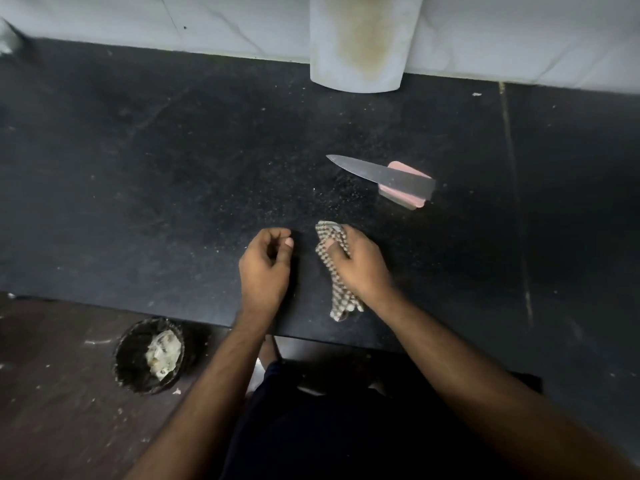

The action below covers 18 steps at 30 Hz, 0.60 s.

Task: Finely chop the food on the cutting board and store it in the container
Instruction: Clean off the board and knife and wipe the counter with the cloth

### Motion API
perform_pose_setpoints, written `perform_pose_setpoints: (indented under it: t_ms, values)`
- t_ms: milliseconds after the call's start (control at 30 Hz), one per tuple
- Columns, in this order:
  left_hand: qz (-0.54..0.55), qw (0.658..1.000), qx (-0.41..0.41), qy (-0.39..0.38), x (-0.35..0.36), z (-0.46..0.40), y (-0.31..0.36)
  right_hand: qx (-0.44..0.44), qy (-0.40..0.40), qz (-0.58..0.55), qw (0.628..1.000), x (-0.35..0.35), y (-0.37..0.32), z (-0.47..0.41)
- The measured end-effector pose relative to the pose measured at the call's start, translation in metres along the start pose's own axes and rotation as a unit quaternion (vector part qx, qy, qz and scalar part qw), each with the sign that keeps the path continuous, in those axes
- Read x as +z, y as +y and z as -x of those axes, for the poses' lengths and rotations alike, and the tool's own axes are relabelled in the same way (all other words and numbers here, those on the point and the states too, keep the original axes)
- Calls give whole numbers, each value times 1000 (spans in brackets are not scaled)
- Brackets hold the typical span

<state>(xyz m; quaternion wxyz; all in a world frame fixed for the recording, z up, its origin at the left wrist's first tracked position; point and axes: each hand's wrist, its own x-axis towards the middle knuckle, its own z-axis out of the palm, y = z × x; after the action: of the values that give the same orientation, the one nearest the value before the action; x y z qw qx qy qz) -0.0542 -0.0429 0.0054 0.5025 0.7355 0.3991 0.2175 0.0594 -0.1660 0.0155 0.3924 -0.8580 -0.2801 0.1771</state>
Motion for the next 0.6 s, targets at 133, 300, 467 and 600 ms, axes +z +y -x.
perform_pose_setpoints:
  t_ms: [133, 300, 467, 600]
  values:
    - [1, 999, 31, -35, 13, -5, 9, -93, 29, 121, 988, -56, 16, 22]
    - [3, 989, 71, -132, 53, 4, 21, -35, -46, 328, 943, -108, 48, 49]
    - [-9, 980, 108, -165, 70, 10, 23, 86, -72, 340, 934, -110, 68, 88]
    - [-25, 983, 106, -150, 57, 8, 16, 154, -33, 189, 969, -76, 49, 105]
